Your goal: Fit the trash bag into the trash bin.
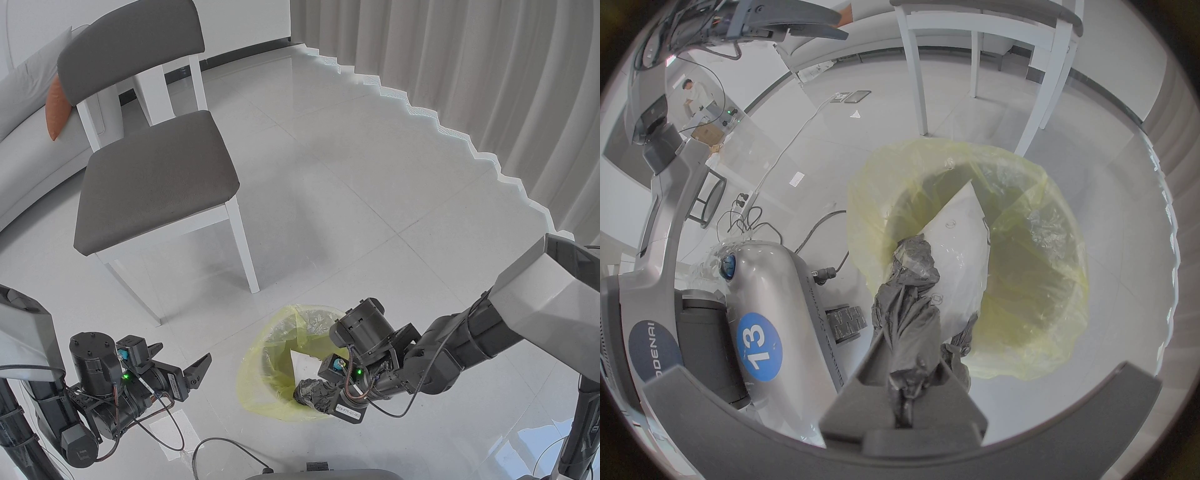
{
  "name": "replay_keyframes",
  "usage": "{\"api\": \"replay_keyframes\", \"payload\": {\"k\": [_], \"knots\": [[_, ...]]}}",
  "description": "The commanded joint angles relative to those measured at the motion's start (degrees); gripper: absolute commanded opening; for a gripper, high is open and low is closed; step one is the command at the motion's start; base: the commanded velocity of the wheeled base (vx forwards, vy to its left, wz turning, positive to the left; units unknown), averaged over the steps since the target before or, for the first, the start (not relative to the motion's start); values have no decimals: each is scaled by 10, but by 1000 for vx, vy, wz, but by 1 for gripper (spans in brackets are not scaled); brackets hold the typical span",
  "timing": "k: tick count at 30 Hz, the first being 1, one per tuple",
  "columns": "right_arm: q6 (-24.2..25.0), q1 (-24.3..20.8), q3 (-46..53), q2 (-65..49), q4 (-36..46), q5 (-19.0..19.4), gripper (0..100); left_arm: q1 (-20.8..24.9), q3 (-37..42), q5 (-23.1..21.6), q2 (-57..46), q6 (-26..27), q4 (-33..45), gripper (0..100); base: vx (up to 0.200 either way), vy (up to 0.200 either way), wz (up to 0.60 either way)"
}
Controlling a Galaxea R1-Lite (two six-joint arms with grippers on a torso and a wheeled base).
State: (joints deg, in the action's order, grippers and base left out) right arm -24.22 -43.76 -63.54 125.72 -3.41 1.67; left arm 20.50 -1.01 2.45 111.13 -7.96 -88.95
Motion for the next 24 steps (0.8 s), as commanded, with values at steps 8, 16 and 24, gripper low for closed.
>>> {"api": "replay_keyframes", "payload": {"k": [8, 16, 24], "knots": [[-7, 30, -134, 135, 1, 0, 0, 1, 10, 1, 4, -12, -10, 100, 0, 0, 0], [-10, 40, -185, 192, 6, 1, 0, 4, 10, 1, 8, -13, -10, 100, 0, 0, 0], [-14, 52, -245, 230, 40, -5, 100, 13, 10, 2, 22, -22, -10, 100, 0, 0, 0]]}}
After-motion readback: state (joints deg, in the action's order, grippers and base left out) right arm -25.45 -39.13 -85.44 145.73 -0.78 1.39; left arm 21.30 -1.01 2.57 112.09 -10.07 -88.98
